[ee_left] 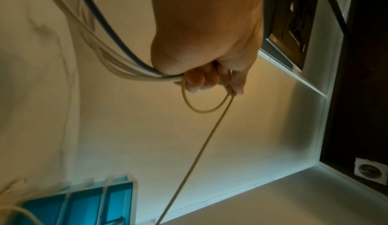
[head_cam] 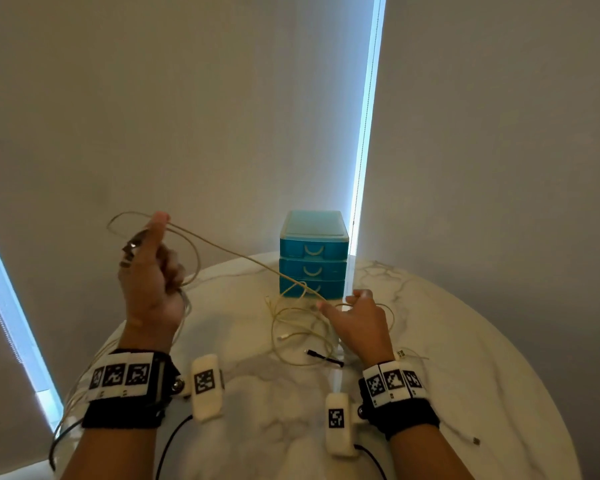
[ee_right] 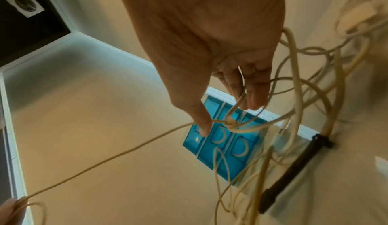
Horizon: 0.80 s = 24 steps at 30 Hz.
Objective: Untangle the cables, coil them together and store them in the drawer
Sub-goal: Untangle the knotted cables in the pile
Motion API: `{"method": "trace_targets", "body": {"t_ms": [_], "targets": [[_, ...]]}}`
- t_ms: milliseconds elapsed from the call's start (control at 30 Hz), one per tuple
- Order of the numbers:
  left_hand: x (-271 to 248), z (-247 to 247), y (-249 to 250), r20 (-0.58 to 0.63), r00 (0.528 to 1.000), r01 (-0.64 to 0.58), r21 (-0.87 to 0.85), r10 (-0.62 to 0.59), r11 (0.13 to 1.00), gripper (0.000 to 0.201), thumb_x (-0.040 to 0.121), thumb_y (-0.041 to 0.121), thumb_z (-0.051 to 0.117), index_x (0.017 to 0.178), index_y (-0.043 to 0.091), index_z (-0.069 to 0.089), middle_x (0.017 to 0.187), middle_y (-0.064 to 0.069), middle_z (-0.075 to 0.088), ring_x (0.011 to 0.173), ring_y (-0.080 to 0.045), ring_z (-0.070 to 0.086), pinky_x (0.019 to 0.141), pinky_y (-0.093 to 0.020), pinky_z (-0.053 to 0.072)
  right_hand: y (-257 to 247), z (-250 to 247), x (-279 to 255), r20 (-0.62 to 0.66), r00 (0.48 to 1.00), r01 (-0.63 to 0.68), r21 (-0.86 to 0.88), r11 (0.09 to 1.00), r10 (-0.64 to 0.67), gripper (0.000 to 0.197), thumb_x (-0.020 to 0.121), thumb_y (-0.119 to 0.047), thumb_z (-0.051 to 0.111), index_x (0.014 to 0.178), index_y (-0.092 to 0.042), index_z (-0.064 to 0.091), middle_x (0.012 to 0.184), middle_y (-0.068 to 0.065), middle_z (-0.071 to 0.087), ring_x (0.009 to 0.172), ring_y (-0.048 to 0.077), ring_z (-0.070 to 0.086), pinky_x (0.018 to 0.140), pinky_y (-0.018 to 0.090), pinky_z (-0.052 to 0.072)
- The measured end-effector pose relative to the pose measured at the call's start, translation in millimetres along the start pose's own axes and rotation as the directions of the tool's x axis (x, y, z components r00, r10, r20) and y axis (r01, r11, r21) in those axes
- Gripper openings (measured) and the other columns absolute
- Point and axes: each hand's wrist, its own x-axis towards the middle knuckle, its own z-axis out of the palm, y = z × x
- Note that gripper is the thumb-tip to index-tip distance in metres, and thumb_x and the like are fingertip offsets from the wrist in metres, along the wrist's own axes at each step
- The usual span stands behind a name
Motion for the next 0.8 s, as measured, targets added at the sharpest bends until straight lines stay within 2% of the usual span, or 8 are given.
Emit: {"method": "trace_targets", "body": {"t_ms": [133, 233, 333, 400, 567, 667, 733, 800], "targets": [[3.1, -10.0, 4.7, -0.065, 0.998, -0.005, -0.085, -0.001, 0.996, 0.014, 0.100, 0.041, 0.073, 0.091, 0.031, 0.076, 0.058, 0.009, 0.026, 0.047, -0.007, 0.019, 0.042, -0.022, 0.015, 3.8, 1.6, 0.1, 0.018, 1.000, 0.018, -0.105, 0.994, -0.016, 0.111, 0.078, -0.066, 0.084, 0.159, -0.008, 0.033, 0.162, 0.013, 0.044, 0.148, 0.036, 0.039, 0.116, 0.048, 0.042], [3.8, -8.3, -1.6, -0.037, 0.999, 0.026, -0.050, -0.028, 0.998, 0.016, 0.101, 0.040, 0.071, 0.090, 0.031, 0.077, 0.059, 0.008, 0.023, 0.047, -0.007, 0.017, 0.041, -0.022, 0.014, 5.2, 1.6, -1.3, 0.073, 0.996, 0.054, -0.142, 0.988, -0.043, 0.102, 0.080, -0.061, 0.085, 0.160, -0.019, 0.037, 0.163, 0.008, 0.038, 0.150, 0.035, 0.035, 0.120, 0.049, 0.038], [2.9, -3.4, -11.3, 0.009, 0.998, 0.070, -0.024, -0.070, 0.997, 0.012, 0.100, 0.039, 0.072, 0.097, 0.029, 0.076, 0.057, 0.009, 0.023, 0.046, -0.006, 0.017, 0.039, -0.022, 0.015, 2.7, 4.7, -0.4, 0.005, 0.984, 0.181, -0.016, 0.983, -0.181, 0.040, 0.087, -0.045, 0.085, 0.124, -0.035, 0.073, 0.139, -0.002, 0.060, 0.126, 0.025, 0.060, 0.107, 0.041, 0.051], [2.3, 0.4, -14.3, 0.042, 0.994, 0.098, -0.007, -0.097, 0.995, 0.011, 0.101, 0.038, 0.071, 0.096, 0.028, 0.075, 0.054, 0.009, 0.024, 0.044, -0.006, 0.017, 0.038, -0.021, 0.015, 1.7, 5.4, -1.6, -0.030, 0.974, 0.225, 0.016, 0.974, -0.225, 0.011, 0.090, -0.038, 0.082, 0.101, -0.035, 0.082, 0.113, -0.007, 0.070, 0.102, 0.014, 0.068, 0.093, 0.034, 0.055], [6.4, 4.5, -1.4, 0.008, 0.984, 0.168, 0.267, -0.176, 0.949, 0.018, 0.085, 0.037, 0.087, 0.091, 0.023, 0.076, 0.054, 0.009, 0.031, 0.045, -0.008, 0.023, 0.037, -0.022, 0.019, -2.7, 0.2, -2.2, -0.107, 0.977, 0.208, 0.266, 0.941, -0.186, 0.017, 0.094, -0.043, 0.079, 0.091, -0.027, 0.084, 0.083, -0.008, 0.078, 0.079, 0.008, 0.070, 0.073, 0.026, 0.051], [20.7, 4.3, 20.5, -0.001, 0.990, 0.124, 0.491, -0.141, 0.862, 0.021, 0.086, 0.035, 0.089, 0.093, 0.019, 0.077, 0.055, 0.007, 0.038, 0.046, -0.011, 0.027, 0.040, -0.024, 0.020, -17.7, -2.4, -10.9, 0.030, 0.988, 0.107, 0.569, 0.815, -0.150, 0.030, 0.099, -0.047, 0.072, 0.110, -0.019, 0.079, 0.092, 0.002, 0.082, 0.067, 0.016, 0.069, 0.054, 0.027, 0.050], [39.9, 2.4, 41.8, -0.017, 0.999, 0.049, 0.574, -0.048, 0.817, 0.024, 0.084, 0.036, 0.090, 0.079, 0.021, 0.072, 0.056, 0.006, 0.045, 0.046, -0.012, 0.032, 0.043, -0.024, 0.025, -30.4, -0.9, -18.1, 0.190, 0.964, 0.010, 0.670, 0.742, -0.185, 0.042, 0.102, -0.050, 0.066, 0.131, -0.020, 0.069, 0.116, -0.001, 0.080, 0.087, 0.019, 0.079, 0.055, 0.027, 0.055], [65.3, -3.6, 68.0, -0.072, 0.984, -0.071, 0.686, 0.164, 0.724, 0.024, 0.084, 0.040, 0.089, 0.085, 0.018, 0.080, 0.068, 0.004, 0.063, 0.057, -0.013, 0.052, 0.055, -0.026, 0.041, -38.0, 0.8, -24.1, 0.268, 0.939, -0.024, 0.675, 0.738, -0.215, 0.050, 0.102, -0.051, 0.064, 0.143, -0.022, 0.061, 0.132, -0.004, 0.074, 0.104, 0.018, 0.080, 0.063, 0.030, 0.061]]}}
